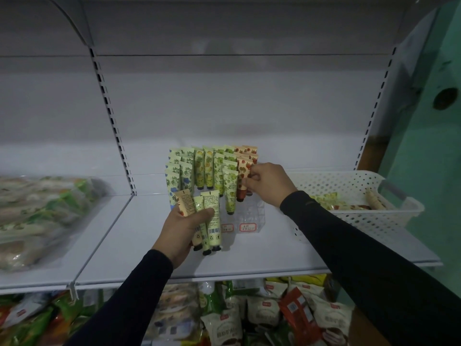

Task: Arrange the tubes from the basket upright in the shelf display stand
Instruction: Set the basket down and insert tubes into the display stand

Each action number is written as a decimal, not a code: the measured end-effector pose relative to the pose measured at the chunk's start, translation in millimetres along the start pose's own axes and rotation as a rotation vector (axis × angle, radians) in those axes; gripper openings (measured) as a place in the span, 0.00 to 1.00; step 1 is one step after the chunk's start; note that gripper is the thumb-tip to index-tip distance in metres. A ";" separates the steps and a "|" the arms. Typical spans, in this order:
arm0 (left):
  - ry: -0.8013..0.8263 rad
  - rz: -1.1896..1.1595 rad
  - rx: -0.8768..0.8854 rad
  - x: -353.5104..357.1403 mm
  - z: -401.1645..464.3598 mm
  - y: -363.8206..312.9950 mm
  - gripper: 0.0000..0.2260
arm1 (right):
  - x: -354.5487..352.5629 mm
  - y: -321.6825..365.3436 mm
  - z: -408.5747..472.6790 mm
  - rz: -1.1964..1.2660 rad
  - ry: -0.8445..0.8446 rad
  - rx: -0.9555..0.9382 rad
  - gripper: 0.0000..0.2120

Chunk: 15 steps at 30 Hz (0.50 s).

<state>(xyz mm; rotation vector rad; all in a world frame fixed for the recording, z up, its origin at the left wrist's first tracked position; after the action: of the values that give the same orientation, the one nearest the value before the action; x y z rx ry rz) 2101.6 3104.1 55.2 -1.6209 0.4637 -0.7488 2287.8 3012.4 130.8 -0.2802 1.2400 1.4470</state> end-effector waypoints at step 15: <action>-0.011 0.016 0.001 -0.8 0.8 0.3 0.10 | 0.6 -0.5 -2.6 0.006 -0.010 -0.031 0.12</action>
<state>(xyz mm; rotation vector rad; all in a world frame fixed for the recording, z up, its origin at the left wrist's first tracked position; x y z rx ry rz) 2101.7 3105.1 54.7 -1.6183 0.4674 -0.7277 2286.9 3010.5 129.0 -0.2904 1.2124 1.4721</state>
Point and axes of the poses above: each hand's wrist, its own z-axis towards the middle knuckle, its own x-axis out of the palm, y = z × x, the point moved 6 cm from there along z, towards the middle knuckle, and after that the axes turned 5 degrees about -x, right-handed, at the moved point
